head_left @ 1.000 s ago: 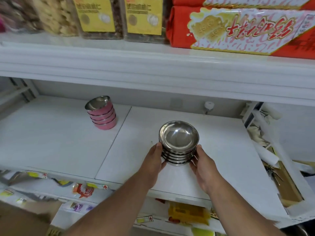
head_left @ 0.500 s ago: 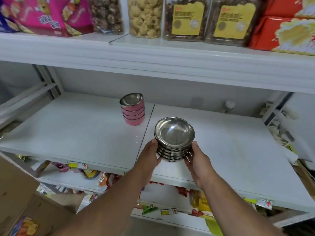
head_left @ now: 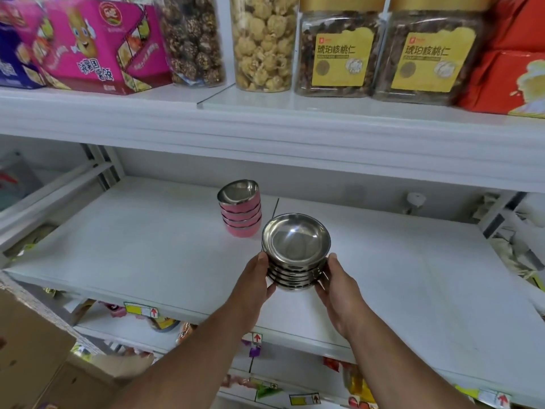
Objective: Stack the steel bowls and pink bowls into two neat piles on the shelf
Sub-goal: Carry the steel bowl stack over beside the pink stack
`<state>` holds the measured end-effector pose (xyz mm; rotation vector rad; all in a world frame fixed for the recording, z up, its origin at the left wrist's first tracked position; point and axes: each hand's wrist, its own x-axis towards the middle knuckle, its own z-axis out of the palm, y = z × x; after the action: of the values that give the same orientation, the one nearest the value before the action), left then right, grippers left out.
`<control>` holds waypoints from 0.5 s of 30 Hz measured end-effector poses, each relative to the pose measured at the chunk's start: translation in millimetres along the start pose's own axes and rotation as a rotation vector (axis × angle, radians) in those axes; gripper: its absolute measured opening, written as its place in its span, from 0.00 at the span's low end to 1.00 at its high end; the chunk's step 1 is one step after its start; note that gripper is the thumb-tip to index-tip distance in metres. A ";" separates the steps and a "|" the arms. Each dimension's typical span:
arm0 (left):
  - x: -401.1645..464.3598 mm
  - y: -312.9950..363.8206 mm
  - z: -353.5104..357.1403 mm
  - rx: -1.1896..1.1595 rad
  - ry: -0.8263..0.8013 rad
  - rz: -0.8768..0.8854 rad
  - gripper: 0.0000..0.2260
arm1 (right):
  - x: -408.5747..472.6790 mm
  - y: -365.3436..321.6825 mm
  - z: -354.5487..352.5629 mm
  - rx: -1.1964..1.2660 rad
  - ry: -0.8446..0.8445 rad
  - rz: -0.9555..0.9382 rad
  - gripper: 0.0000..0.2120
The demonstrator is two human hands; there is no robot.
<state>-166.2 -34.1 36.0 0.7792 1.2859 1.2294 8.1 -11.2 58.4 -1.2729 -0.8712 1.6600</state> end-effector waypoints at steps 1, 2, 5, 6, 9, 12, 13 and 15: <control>2.7 0.0 -0.6 0.004 0.002 0.002 0.21 | 4.4 -0.5 0.5 -0.007 -0.002 0.005 0.25; 5.4 -0.5 -1.1 0.007 0.003 0.006 0.21 | 8.2 -1.0 0.9 -0.015 -0.005 0.008 0.25; 11.6 -0.4 -2.0 0.002 0.009 0.002 0.21 | 18.6 -1.1 2.1 -0.021 -0.005 0.019 0.25; 13.5 0.4 -2.8 -0.002 0.014 -0.005 0.20 | 21.1 -0.8 3.0 -0.019 -0.003 0.025 0.25; 23.8 2.1 -7.4 0.008 0.012 -0.020 0.20 | 28.6 1.2 7.5 -0.005 -0.002 0.037 0.25; 34.2 4.0 -15.5 0.009 -0.003 -0.044 0.20 | 36.4 3.3 14.4 -0.001 0.014 0.038 0.23; 37.5 5.1 -18.4 0.009 -0.013 -0.055 0.20 | 38.8 4.2 17.2 -0.001 0.025 0.037 0.22; 44.3 7.9 -24.5 0.022 -0.047 -0.066 0.19 | 43.5 6.6 22.9 0.006 0.050 0.030 0.21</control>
<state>-198.0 5.1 27.0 0.7713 1.2790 1.1395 -20.8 25.4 41.4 -1.3237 -0.8196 1.6458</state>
